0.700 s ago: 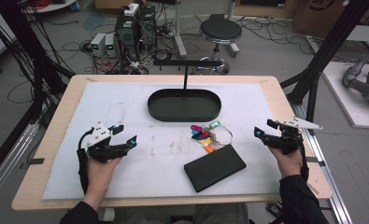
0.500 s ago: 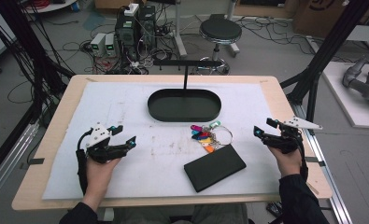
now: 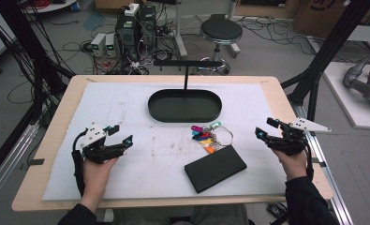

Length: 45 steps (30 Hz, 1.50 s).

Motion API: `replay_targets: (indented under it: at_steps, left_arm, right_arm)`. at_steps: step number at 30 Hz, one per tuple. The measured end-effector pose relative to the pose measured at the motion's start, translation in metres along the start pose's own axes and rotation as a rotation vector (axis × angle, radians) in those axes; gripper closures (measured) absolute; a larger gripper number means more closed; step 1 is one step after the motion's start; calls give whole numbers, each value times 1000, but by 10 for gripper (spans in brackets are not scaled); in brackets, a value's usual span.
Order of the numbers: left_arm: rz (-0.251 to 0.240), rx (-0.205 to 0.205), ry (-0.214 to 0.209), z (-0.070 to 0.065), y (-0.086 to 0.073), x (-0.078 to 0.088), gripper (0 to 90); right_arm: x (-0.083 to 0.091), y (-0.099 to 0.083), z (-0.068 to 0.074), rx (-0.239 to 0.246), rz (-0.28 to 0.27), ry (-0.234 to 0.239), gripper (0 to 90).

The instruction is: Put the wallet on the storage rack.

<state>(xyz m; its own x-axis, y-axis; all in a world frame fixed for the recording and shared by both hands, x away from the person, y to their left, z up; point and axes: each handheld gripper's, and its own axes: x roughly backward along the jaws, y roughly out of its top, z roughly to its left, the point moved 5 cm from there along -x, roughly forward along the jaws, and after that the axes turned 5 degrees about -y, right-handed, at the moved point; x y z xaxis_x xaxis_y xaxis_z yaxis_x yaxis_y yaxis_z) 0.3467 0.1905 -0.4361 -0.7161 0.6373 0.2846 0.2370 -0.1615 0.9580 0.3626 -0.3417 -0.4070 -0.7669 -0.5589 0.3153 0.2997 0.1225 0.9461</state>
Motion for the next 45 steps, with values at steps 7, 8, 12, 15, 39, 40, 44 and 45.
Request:
replay_targets:
  at_steps: [7, 8, 12, 15, 39, 40, 44, 45]
  left_arm:
    - [-6, 7, 11, 2, -1, 4, 317]
    - [-6, 7, 12, 3, -1, 4, 317]
    - [0, 11, 10, 3, -2, 4, 317]
    - [2, 12, 8, 4, -2, 1, 317]
    - [22, -3, -22, -4, -2, -12, 317]
    - [23, -2, -22, -4, -2, -11, 317]
    - [21, 5, -18, -3, -3, -10, 317]
    - [20, 6, -18, -3, -3, -10, 317]
  right_arm:
    - [10, -11, 13, 85, 14, 131, 262]
    - [10, -14, 15, 109, 19, 154, 265]
    - [10, -23, 23, 178, 75, 213, 295]
    - [10, -33, 29, 253, 129, 251, 339]
    - [-5, -77, 52, 499, 333, 340, 497]
    - [-6, -77, 54, 514, 328, 346, 497]
    - [-7, -79, 55, 569, 323, 337, 517]
    - [-8, -80, 54, 578, 324, 334, 519]
